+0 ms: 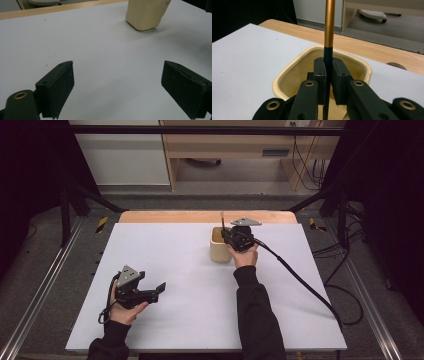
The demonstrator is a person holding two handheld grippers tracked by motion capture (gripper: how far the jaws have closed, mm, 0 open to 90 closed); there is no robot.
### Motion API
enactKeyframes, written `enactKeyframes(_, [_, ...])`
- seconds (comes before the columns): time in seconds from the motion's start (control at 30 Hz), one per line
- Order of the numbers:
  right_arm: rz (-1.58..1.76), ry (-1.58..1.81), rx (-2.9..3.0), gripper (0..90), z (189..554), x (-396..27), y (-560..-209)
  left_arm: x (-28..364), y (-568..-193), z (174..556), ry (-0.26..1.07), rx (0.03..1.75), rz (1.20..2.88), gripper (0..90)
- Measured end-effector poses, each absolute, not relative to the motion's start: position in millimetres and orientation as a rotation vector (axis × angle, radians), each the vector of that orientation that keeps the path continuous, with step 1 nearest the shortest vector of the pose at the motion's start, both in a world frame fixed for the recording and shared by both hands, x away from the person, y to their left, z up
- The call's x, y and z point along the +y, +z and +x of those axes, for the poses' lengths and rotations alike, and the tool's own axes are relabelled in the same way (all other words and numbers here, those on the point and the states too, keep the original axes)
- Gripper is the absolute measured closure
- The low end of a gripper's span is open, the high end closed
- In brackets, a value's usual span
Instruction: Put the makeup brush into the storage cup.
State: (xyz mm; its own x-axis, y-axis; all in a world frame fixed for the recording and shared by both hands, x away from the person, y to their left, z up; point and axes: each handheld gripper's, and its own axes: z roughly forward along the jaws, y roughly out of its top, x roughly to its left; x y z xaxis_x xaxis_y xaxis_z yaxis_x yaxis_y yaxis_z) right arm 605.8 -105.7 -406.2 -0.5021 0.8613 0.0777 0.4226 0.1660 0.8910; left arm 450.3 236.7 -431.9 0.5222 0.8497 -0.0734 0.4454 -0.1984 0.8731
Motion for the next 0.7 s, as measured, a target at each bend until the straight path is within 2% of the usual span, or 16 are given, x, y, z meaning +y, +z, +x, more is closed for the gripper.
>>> enactKeyframes(0.43, [1.19, 1.298, 1.995, 75.3, 595, -113, -401, 236, -433, 451, 0.541, 1.079, 1.832, 10.6])
enactKeyframes(0.7, [1.141, 1.347, 1.998, 56.3, 571, -124, -391, 236, -433, 451, 0.539, 1.078, 1.834, 10.5])
